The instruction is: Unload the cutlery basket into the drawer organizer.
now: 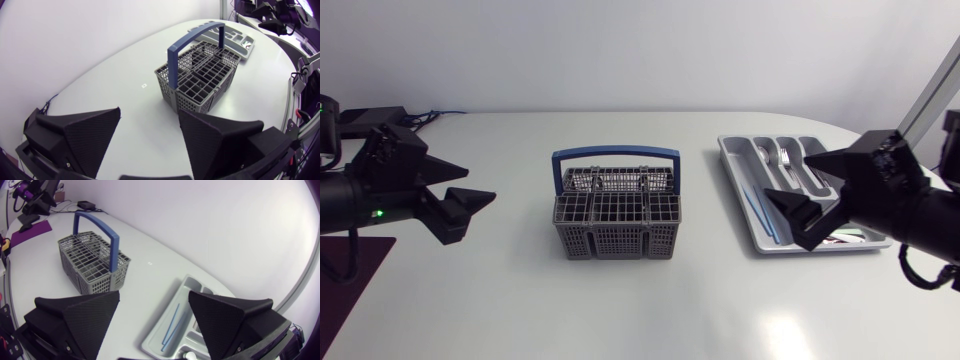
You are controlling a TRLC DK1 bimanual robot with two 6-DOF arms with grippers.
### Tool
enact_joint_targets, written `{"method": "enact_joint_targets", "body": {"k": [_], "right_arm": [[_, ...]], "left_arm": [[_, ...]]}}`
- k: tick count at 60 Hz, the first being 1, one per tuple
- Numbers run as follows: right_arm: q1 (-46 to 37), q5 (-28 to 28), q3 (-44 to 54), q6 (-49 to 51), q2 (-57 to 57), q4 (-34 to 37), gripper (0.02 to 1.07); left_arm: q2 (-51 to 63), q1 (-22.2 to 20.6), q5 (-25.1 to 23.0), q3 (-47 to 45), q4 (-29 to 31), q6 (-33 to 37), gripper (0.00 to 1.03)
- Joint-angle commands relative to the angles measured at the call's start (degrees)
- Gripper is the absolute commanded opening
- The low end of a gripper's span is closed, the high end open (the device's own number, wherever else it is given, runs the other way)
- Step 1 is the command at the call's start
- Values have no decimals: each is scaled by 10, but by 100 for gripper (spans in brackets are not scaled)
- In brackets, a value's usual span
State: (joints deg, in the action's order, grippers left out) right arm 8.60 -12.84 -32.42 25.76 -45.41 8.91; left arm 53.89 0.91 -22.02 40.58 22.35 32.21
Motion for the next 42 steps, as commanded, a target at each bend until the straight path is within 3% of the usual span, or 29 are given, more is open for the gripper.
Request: {"method": "enact_joint_targets", "body": {"k": [1,10,22,26,42], "right_arm": [[-44,-13,23,4,40,14,102],[-98,-15,37,-1,74,28,102],[-147,-18,65,-4,88,17,102],[-160,-16,77,-4,95,-1,102],[-196,13,126,-28,160,-79,102]], "left_arm": [[-20,14,-4,-26,-6,-21,98],[-41,41,-4,-43,-22,-60,98],[-95,76,-4,-83,-107,-119,98],[-130,89,-3,-103,-147,-145,98],[-232,91,10,-154,-184,-156,98]]}}
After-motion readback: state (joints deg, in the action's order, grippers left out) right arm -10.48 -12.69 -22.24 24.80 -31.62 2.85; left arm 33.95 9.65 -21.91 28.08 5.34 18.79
